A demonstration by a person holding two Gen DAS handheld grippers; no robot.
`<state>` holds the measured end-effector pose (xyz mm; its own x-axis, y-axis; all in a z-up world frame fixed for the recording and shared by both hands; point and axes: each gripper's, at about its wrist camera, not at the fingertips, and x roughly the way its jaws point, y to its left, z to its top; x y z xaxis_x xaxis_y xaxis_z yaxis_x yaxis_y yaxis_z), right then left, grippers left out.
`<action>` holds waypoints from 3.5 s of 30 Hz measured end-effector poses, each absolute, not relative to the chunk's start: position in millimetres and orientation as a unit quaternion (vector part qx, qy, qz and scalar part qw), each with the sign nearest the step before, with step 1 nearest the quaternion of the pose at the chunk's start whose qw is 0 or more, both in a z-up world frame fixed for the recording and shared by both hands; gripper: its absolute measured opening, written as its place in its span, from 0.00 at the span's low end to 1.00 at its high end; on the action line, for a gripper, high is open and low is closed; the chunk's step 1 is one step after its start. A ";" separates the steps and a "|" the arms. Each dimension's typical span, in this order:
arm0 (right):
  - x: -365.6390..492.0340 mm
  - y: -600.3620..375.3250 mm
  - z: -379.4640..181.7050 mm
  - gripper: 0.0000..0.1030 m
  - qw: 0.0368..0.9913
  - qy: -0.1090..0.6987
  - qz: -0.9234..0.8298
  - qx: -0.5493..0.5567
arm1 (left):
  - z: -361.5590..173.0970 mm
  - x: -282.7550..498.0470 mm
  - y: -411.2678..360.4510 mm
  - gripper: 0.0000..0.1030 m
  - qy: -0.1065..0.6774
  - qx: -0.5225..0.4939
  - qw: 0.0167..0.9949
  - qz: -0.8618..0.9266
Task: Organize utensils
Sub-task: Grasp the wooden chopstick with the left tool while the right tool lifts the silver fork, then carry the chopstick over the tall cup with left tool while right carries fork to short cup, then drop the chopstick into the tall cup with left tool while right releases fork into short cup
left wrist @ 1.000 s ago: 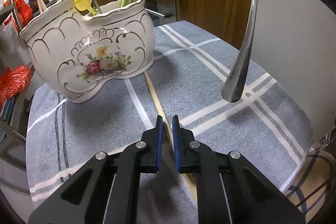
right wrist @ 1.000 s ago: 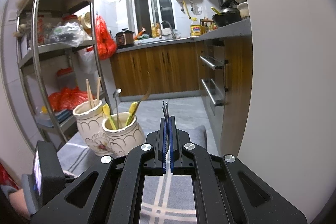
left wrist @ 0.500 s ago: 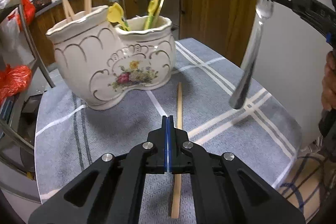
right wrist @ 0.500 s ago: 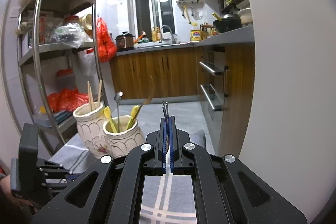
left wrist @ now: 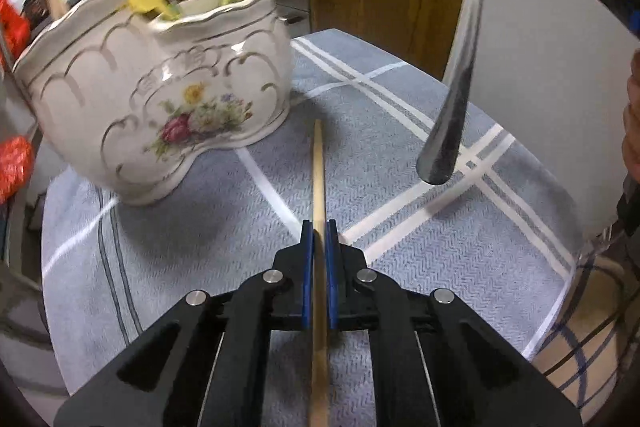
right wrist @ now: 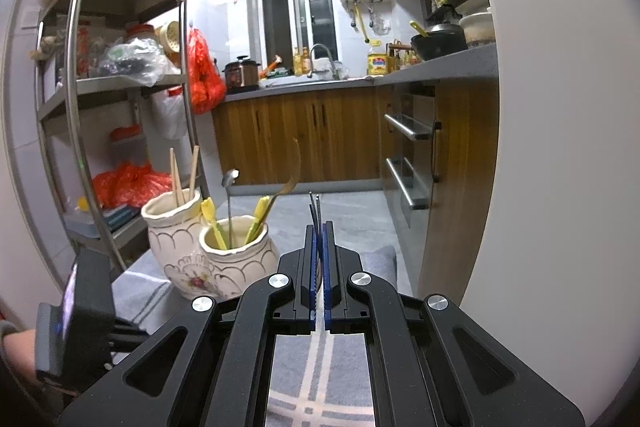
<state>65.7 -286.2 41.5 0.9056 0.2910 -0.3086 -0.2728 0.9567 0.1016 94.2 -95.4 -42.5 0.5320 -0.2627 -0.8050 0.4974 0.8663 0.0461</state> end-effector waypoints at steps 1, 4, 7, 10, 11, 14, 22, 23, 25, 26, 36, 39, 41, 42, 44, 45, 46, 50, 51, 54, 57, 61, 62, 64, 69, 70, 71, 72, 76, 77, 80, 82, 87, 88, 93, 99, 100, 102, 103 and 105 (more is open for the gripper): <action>65.7 -286.4 41.4 0.03 0.975 0.163 0.145 0.027 | -42.6 94.1 -96.1 0.06 0.430 0.140 0.864 -0.223; 64.9 -286.8 42.0 0.03 0.977 0.159 0.143 0.028 | -39.0 90.7 -91.4 0.05 0.417 0.138 0.868 -0.231; 64.3 -287.3 43.5 0.03 0.978 0.152 0.140 0.029 | -26.9 79.5 -79.3 0.05 0.374 0.113 0.886 -0.251; 64.5 -284.2 43.8 0.03 0.978 0.150 0.140 0.030 | -12.2 67.2 -64.4 0.06 0.327 0.087 0.904 -0.261; 63.6 -284.2 43.7 0.03 0.978 0.149 0.141 0.030 | -5.5 61.4 -57.9 0.06 0.301 0.077 0.913 -0.265; 60.5 -275.5 45.7 0.03 0.979 0.140 0.147 0.023 | 10.8 46.8 -43.9 0.06 0.226 0.072 0.939 -0.250; 63.9 -249.6 69.4 0.03 0.983 0.108 0.146 0.006 | 44.1 51.2 5.3 0.06 0.124 -0.005 0.970 -0.207; 66.2 -247.2 73.4 0.03 0.984 0.104 0.146 0.007 | 47.3 54.9 9.5 0.06 0.119 -0.011 0.972 -0.204; 72.3 -241.1 81.8 0.03 0.984 0.098 0.146 0.008 | 56.2 65.6 18.3 0.06 0.109 -0.025 0.974 -0.199; 75.7 -237.3 85.6 0.03 0.985 0.095 0.146 0.005 | 59.7 72.7 21.2 0.06 0.105 -0.030 0.974 -0.197; 111.6 -226.2 106.1 0.03 0.991 0.054 0.116 0.025 | 87.8 140.5 44.0 0.06 0.064 -0.106 0.975 -0.183; 118.5 -231.1 104.7 0.03 0.992 0.040 0.110 0.041 | 83.9 157.1 37.2 0.05 0.060 -0.100 0.980 -0.163; 121.5 -233.5 103.1 0.03 0.993 0.030 0.105 0.045 | 79.2 163.4 32.7 0.05 0.055 -0.094 0.983 -0.149; 122.3 -234.4 102.1 0.03 0.993 0.027 0.102 0.046 | 76.8 166.5 30.6 0.06 0.053 -0.093 0.984 -0.144; 126.4 -236.1 98.6 0.03 0.994 0.027 0.097 0.048 | 73.7 168.8 26.4 0.05 0.048 -0.092 0.985 -0.138; 129.2 -236.3 95.9 0.03 0.994 0.032 0.096 0.048 | 72.4 170.7 24.6 0.05 0.048 -0.093 0.985 -0.137; 131.6 -235.9 93.7 0.03 0.994 0.036 0.096 0.047 | 71.4 171.0 23.3 0.06 0.046 -0.092 0.985 -0.135; 139.8 -230.0 82.0 0.03 0.994 0.055 0.093 0.031 | 66.6 166.8 17.2 0.06 0.037 -0.067 0.989 -0.126; 140.3 -228.4 79.7 0.03 0.993 0.058 0.095 0.026 | 65.4 162.9 16.8 0.06 0.034 -0.059 0.990 -0.125; 140.2 -220.6 72.4 0.03 0.993 0.066 0.098 0.008 | 63.6 151.3 19.4 0.06 0.033 -0.047 0.991 -0.122; 138.0 -213.5 67.1 0.03 0.992 0.071 0.100 -0.010 | 59.8 139.1 21.0 0.06 0.047 -0.033 0.991 -0.121; 138.3 -205.9 61.0 0.03 0.991 0.084 0.103 -0.024 | 50.8 132.6 24.9 0.06 0.089 -0.035 0.988 -0.122; 139.4 -204.0 59.7 0.03 0.990 0.089 0.103 -0.027 | 48.4 131.9 25.6 0.06 0.096 -0.037 0.987 -0.121; 141.3 -201.5 56.9 0.03 0.990 0.096 0.103 -0.032 | 42.0 130.6 27.8 0.06 0.111 -0.040 0.986 -0.118; 142.8 -192.2 49.9 0.03 0.987 0.112 0.106 -0.047 | 30.2 133.1 34.5 0.06 0.133 -0.052 0.983 -0.115; 143.3 -190.9 48.9 0.03 0.986 0.115 0.107 -0.048 | 29.9 133.5 36.1 0.06 0.134 -0.056 0.983 -0.116; 143.5 -190.2 48.0 0.03 0.986 0.117 0.108 -0.048 | 29.9 133.4 36.6 0.06 0.134 -0.058 0.982 -0.117; 144.4 -190.4 46.8 0.04 0.986 0.119 0.107 -0.047 | 30.1 133.6 36.6 0.06 0.133 -0.059 0.982 -0.117; 149.7 -190.9 41.7 0.04 0.984 0.133 0.113 -0.038 | 28.6 132.4 35.1 0.07 0.130 -0.050 0.983 -0.119; 151.4 -191.2 40.5 0.04 0.983 0.137 0.116 -0.035 | 29.5 132.4 34.1 0.08 0.129 -0.048 0.983 -0.119; 152.0 -192.1 40.3 0.04 0.984 0.135 0.113 -0.033 | 29.6 130.9 32.3 0.17 0.124 -0.045 0.984 -0.118; 151.6 -192.6 40.2 0.04 0.984 0.135 0.114 -0.030 | 29.7 130.1 31.7 0.21 0.122 -0.042 0.985 -0.114; 148.4 -194.7 40.7 0.20 0.984 0.130 0.118 -0.024 | 32.8 128.0 30.2 0.30 0.118 -0.042 0.985 -0.116; 146.4 -195.5 41.7 0.31 0.985 0.126 0.120 -0.021 | 34.7 126.2 30.1 0.39 0.114 -0.043 0.986 -0.116; 131.6 -201.7 50.6 0.74 0.986 0.100 0.132 -0.009 | 45.6 113.1 30.8 0.72 0.092 -0.041 0.989 -0.107; 108.3 -211.0 58.0 0.95 0.987 0.069 0.143 0.009 | 54.8 90.6 27.0 0.94 0.085 -0.023 0.991 -0.100; 104.8 -211.5 59.4 0.95 0.988 0.066 0.141 0.008 | 56.5 85.7 26.2 0.94 0.084 -0.020 0.991 -0.100; 97.5 -212.6 58.6 0.95 0.988 0.060 0.139 0.008 | 59.3 78.1 24.5 0.94 0.084 -0.016 0.991 -0.102; 94.6 -213.1 58.3 0.95 0.989 0.059 0.139 0.008 | 60.2 73.4 23.6 0.94 0.085 -0.015 0.991 -0.102; 90.9 -213.2 57.4 0.95 0.988 0.062 0.140 0.006 | 60.5 64.2 23.0 0.94 0.086 -0.014 0.991 -0.103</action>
